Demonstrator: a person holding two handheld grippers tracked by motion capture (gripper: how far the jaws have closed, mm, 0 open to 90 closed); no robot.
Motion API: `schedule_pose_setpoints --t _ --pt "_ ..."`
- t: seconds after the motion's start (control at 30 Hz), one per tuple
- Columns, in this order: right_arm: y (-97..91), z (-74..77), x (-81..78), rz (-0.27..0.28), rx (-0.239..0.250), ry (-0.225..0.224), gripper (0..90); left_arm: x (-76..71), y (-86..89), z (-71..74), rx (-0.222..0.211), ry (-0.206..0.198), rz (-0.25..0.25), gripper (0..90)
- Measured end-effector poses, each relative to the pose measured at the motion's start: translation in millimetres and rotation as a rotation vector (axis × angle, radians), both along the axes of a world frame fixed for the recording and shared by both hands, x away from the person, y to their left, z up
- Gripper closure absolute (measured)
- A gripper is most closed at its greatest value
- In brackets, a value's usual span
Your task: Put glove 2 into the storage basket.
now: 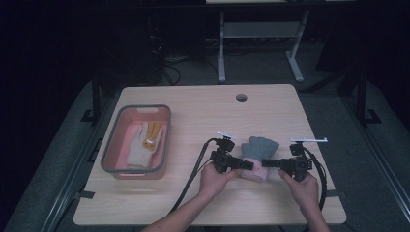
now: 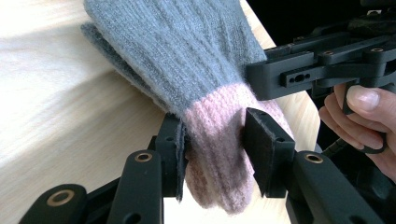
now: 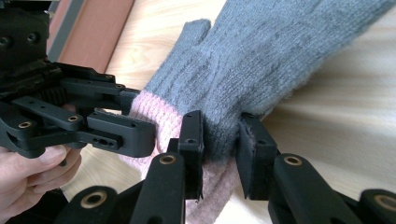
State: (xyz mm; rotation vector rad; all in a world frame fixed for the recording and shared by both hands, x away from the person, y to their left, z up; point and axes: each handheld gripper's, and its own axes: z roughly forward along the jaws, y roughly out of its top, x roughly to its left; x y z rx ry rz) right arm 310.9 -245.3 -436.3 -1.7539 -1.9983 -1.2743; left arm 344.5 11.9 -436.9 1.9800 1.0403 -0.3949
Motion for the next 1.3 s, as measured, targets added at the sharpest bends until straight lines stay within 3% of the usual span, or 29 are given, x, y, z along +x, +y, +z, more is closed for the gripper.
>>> schedule_pose_setpoints --t 0.8,1.3 --pt "38.5 22.0 18.3 0.065 0.012 -0.011 73.2 3.2 43.4 20.7 -0.013 -0.031 0.034 59.9" --pt "66.8 36.4 32.6 0.103 0.009 -0.035 73.1 6.0 72.7 33.8 -0.026 -0.043 0.081 60.1"
